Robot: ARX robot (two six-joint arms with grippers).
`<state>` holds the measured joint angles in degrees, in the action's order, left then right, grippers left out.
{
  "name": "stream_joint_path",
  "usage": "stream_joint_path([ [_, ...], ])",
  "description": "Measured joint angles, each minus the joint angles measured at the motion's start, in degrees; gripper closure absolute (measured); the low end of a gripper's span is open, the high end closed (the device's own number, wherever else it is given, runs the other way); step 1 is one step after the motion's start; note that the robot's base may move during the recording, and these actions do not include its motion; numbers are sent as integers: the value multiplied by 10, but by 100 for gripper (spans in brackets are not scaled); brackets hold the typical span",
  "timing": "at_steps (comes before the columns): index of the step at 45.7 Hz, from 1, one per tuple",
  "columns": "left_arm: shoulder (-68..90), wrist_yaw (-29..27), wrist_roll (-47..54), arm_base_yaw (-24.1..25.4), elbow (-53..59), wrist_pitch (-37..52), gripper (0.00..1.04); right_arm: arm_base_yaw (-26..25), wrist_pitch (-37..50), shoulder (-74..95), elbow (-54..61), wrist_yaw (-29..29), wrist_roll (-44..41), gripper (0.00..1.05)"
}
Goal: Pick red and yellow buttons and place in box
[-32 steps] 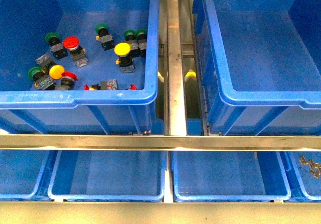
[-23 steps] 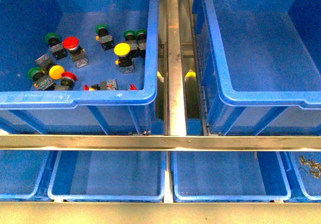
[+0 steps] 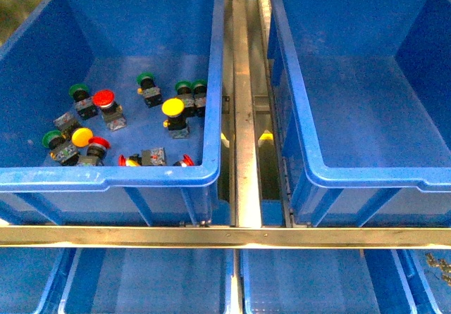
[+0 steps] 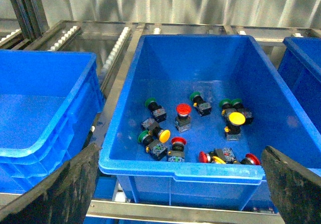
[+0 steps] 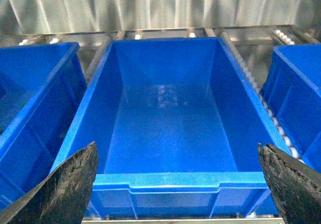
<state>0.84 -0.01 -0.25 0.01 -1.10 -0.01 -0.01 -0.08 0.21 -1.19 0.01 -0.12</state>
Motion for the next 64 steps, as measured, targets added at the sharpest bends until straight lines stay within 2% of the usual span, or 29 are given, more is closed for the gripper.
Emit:
stream_joint_path([
  [64, 0, 0, 0, 0, 0, 0, 8, 0, 0, 0, 0, 0, 0, 7],
])
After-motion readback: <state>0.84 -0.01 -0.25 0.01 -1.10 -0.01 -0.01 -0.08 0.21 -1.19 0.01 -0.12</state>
